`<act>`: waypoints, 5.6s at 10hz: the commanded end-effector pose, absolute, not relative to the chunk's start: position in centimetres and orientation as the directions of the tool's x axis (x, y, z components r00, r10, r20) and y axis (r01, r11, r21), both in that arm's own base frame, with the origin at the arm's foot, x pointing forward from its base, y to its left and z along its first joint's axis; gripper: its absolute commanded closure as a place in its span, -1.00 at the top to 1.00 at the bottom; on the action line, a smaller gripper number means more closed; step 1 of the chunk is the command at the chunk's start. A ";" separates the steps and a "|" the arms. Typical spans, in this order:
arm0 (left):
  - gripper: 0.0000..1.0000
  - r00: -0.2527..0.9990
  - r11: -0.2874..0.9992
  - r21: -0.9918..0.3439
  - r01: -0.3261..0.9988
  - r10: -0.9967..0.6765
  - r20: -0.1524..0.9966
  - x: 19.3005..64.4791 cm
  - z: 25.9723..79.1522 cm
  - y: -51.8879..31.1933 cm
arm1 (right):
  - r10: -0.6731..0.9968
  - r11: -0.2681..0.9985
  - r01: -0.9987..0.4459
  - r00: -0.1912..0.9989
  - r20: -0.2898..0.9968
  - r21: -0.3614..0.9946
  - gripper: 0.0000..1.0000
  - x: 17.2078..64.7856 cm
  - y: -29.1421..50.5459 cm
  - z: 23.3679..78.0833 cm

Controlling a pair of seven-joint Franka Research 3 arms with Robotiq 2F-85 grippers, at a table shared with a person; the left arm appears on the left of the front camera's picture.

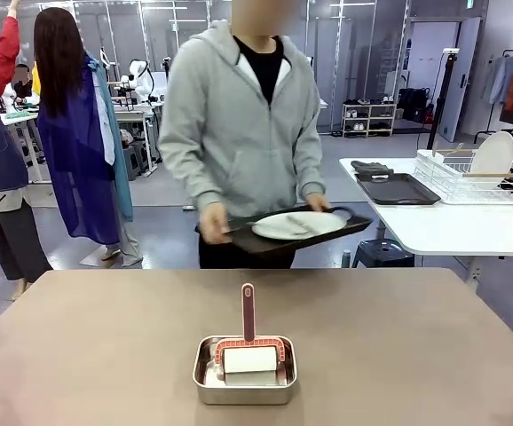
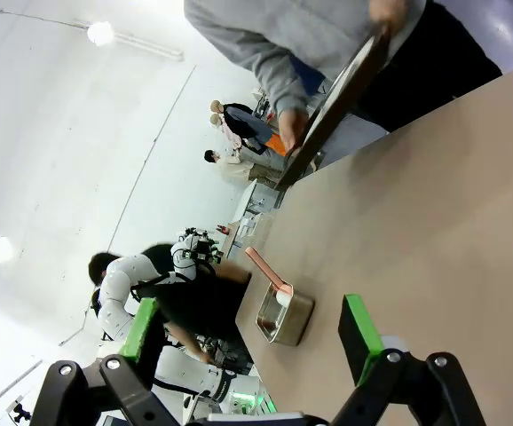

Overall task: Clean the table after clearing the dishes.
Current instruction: When the right (or left) Handle tray is removed, use the right hand (or left hand) to clean the right (or left) side of the table with the Lint Roller.

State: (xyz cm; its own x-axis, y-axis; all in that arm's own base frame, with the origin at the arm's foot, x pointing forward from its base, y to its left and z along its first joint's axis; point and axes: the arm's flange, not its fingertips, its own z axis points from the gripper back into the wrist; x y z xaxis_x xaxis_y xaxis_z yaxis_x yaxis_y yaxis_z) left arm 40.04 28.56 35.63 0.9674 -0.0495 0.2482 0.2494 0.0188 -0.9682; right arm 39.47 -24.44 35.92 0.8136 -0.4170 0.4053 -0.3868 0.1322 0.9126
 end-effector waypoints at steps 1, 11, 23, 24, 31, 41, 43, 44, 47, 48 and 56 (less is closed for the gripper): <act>1.00 0.965 0.011 -0.965 0.261 -0.040 0.260 39.7 35.8 29.0 | -0.415 0.130 -0.385 0.816 0.402 0.914 1.00 39.5 -24.4 36.2; 1.00 0.295 0.270 -0.117 0.956 -0.882 0.369 43.8 62.1 -5.7 | -0.415 0.130 -0.385 0.816 0.402 0.914 1.00 39.5 -24.4 36.2; 1.00 0.058 0.090 0.088 0.992 -0.948 0.312 44.8 59.7 -18.7 | -0.415 0.130 -0.385 0.816 0.402 0.914 1.00 39.5 -24.4 36.2; 1.00 0.027 0.053 0.085 0.995 -0.961 0.275 45.6 60.4 -22.2 | -0.415 0.130 -0.385 0.816 0.402 0.914 1.00 39.5 -24.4 36.2; 1.00 0.126 0.121 -0.058 0.991 -0.986 0.109 49.0 54.2 -34.2 | -0.415 0.130 -0.385 0.816 0.402 0.914 1.00 39.5 -24.4 36.2; 1.00 0.089 0.078 -0.212 0.974 -0.995 0.043 51.4 45.2 -38.9 | -0.415 0.130 -0.385 0.816 0.402 0.914 1.00 39.5 -24.4 36.2; 1.00 0.083 0.077 -0.234 0.969 -0.996 0.016 51.9 43.3 -39.1 | -0.415 0.130 -0.385 0.816 0.402 0.914 1.00 39.5 -24.4 36.2; 1.00 0.076 0.067 -0.255 0.964 -0.997 0.024 51.7 42.5 -39.3 | -0.415 0.130 -0.385 0.816 0.402 0.914 1.00 39.5 -24.4 36.2; 0.35 0.073 0.074 -0.285 0.956 -0.997 -0.013 51.3 41.6 -39.3 | -0.415 0.130 -0.385 0.816 0.402 0.914 1.00 39.5 -24.4 36.2; -0.17 0.078 0.080 -0.291 0.953 -0.997 -0.020 51.2 41.5 -39.3 | -0.415 0.130 -0.385 0.816 0.402 0.914 1.00 39.5 -24.4 36.2; -1.00 0.080 0.064 -0.302 0.951 -0.996 0.041 51.2 41.5 -39.0 | -0.415 0.130 -0.385 0.816 0.402 0.914 1.00 39.5 -24.4 36.2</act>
